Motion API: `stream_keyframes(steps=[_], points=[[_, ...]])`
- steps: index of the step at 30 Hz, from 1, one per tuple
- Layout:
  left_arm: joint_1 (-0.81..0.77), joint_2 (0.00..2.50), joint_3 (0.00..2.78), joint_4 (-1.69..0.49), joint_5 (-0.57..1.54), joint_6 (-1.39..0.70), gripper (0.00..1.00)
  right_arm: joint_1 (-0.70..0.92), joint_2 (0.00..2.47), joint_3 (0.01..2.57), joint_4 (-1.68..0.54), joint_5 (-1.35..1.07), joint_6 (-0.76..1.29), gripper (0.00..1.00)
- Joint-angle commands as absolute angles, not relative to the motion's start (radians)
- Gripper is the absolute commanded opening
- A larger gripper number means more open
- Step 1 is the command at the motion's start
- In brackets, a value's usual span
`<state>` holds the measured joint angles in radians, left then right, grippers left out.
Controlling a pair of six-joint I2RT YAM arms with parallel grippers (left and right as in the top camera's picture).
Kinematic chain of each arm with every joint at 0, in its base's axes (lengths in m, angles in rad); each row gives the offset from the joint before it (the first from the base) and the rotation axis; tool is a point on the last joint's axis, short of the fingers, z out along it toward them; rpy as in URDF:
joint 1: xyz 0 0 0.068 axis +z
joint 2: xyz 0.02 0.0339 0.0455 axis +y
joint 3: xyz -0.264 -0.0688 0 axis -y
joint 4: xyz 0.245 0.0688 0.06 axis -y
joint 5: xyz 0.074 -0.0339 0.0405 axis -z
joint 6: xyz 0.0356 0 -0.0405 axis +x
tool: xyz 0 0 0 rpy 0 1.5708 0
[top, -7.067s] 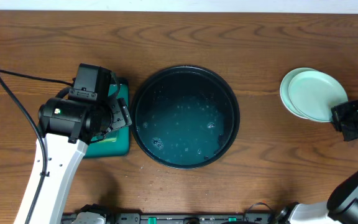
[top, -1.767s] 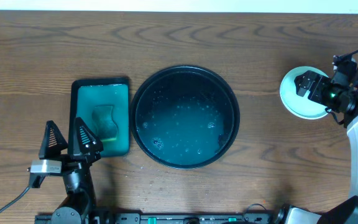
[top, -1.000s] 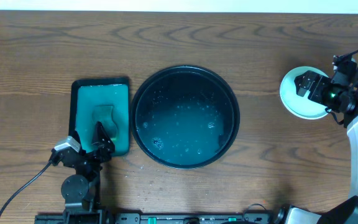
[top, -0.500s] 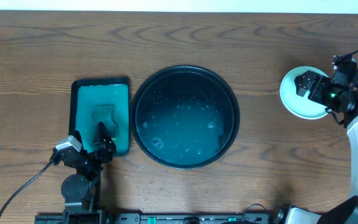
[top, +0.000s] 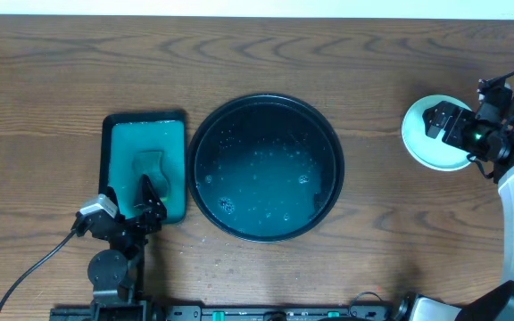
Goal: Clean dirty plates on tray and stack at the side
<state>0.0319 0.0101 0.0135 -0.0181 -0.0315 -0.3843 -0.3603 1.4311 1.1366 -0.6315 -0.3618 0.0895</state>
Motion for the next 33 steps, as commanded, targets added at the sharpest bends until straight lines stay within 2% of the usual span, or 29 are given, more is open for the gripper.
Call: stream_keyframes(steps=[1,23,33], points=[[0.036,0.004,0.004,-0.07,-0.044,-0.371,0.82,-0.353,1.425,1.152,-0.632,-0.359,0.073,0.99],[0.036,0.004,0.004,-0.07,-0.044,-0.371,0.82,-0.344,1.365,1.15,-0.633,-0.359,0.073,0.99],[0.036,0.004,0.004,-0.07,-0.044,-0.371,0.82,-0.132,1.056,1.149,-0.633,-0.359,0.073,0.99]])
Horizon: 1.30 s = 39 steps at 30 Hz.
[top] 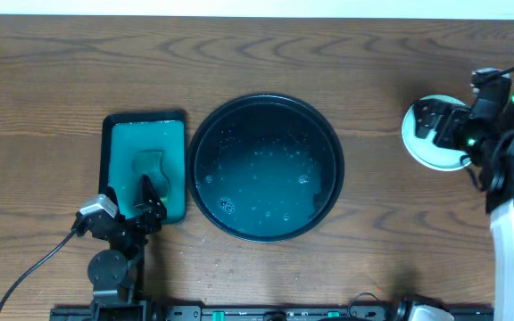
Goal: Clean dirty plates on tray and stack at the side
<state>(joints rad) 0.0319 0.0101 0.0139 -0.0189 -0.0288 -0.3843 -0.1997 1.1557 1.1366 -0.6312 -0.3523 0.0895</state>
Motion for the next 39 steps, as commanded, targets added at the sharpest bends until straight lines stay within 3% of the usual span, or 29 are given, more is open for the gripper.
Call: stream_keyframes(steps=[1,14,30,34,39], points=[[0.036,0.004,0.004,-0.07,-0.044,-0.371,0.82,-0.112,1.023,1.149,-0.633,-0.359,0.073,0.99],[0.036,0.004,0.004,-0.07,-0.044,-0.371,0.82,-0.016,0.582,1.039,-0.632,-0.359,0.073,0.99],[0.036,0.004,0.004,-0.07,-0.044,-0.371,0.82,-0.012,0.076,0.342,-0.616,-0.34,0.073,0.99],[0.036,0.004,0.004,-0.07,-0.044,-0.371,0.82,-0.012,0.015,0.229,-0.489,-0.341,0.073,0.99],[0.036,0.004,0.004,-0.07,-0.044,-0.371,0.82,-0.012,0.006,0.088,-0.111,-0.344,0.049,0.99]])
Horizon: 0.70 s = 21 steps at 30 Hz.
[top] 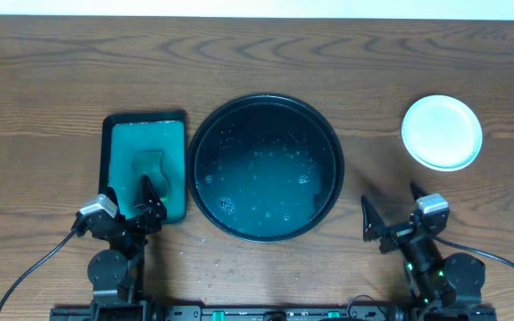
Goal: Clean dirty plates on tray and stack at the side
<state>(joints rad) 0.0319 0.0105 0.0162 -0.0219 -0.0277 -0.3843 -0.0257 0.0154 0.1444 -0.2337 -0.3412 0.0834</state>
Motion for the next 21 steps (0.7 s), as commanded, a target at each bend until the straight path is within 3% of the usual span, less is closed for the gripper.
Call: stream_keyframes(steps=[1,4,11,16,21], points=[[0.036,0.004,0.004,-0.07,-0.044,-0.371,0.82,-0.012,0.006,0.066,-0.052,-0.352,0.035,0.99],[0.036,0.004,0.004,-0.07,-0.044,-0.371,0.82,-0.012,0.006,0.003,0.097,-0.371,-0.037,0.99],[0.036,0.004,0.004,-0.07,-0.044,-0.371,0.82,-0.014,0.006,0.006,0.08,-0.365,-0.242,0.99],[0.036,0.004,0.004,-0.07,-0.044,-0.371,0.82,-0.032,0.006,0.006,-0.057,-0.286,-0.216,0.99],[0.036,0.004,0.004,-0.07,-0.044,-0.371,0.82,-0.035,0.006,0.006,-0.057,-0.179,-0.181,0.99]])
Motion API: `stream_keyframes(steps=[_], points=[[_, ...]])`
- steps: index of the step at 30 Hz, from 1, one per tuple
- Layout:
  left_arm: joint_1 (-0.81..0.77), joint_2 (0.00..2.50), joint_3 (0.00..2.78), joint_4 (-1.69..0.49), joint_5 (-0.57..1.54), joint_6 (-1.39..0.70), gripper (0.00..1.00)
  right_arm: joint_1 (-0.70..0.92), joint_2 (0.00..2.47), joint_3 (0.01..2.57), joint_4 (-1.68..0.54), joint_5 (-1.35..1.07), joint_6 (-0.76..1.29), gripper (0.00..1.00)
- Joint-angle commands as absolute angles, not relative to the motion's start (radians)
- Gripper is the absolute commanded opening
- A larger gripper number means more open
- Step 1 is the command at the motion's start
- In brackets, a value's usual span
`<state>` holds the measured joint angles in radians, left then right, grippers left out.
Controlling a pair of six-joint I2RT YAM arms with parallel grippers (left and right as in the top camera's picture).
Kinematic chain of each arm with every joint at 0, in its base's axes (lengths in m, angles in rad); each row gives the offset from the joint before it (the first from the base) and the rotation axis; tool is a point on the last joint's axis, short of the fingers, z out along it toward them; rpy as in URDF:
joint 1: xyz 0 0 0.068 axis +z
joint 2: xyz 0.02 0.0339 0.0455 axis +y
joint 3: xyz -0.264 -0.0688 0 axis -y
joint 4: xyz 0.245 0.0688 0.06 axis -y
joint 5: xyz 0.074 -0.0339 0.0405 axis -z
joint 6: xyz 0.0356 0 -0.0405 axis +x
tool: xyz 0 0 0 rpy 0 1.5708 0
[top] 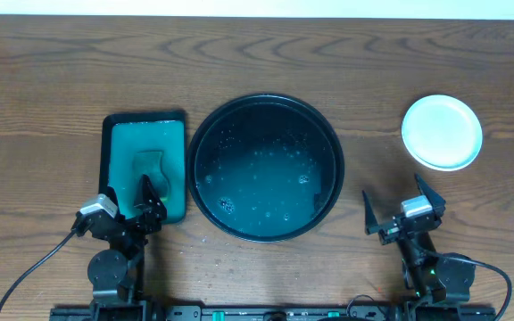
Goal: Clean dirty plates on tray and stack at the side
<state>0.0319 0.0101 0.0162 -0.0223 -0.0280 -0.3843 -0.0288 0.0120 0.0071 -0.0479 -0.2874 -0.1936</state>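
Note:
A white plate (442, 132) lies at the right side of the table, with nothing on it or over it. At the left, the dark-rimmed teal tray (172, 143) holds only a teal lump (153, 168). My left gripper (153, 201) hangs over the tray's near edge, fingers close together and holding nothing. My right gripper (398, 209) stands open near the front right, well short of the plate and empty.
A big round dark basin (205, 134) with soapy water fills the middle of the table, between the tray and the plate. Both arm bases and their cables sit along the front edge.
The right gripper has turned a little at the front right, and its fingers stand slightly wider apart. The plate, tray, basin and left arm have not changed.
The right gripper was over the white plate at the right side, and it was still there a second later. Then it stood open at the front right, with the plate left lying on the table. The left arm has stayed at the tray throughout.

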Motion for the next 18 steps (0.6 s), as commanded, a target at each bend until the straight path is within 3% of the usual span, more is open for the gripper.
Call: stream_keyframes(steps=[1,18], points=[[0.036,0.004,0.004,-0.07,-0.044,-0.371,0.82,-0.035,0.006,0.006,-0.064,-0.147,-0.152,0.99],[0.036,0.004,0.004,-0.07,-0.044,-0.371,0.82,-0.036,0.006,0.006,-0.072,0.06,0.025,0.99]])
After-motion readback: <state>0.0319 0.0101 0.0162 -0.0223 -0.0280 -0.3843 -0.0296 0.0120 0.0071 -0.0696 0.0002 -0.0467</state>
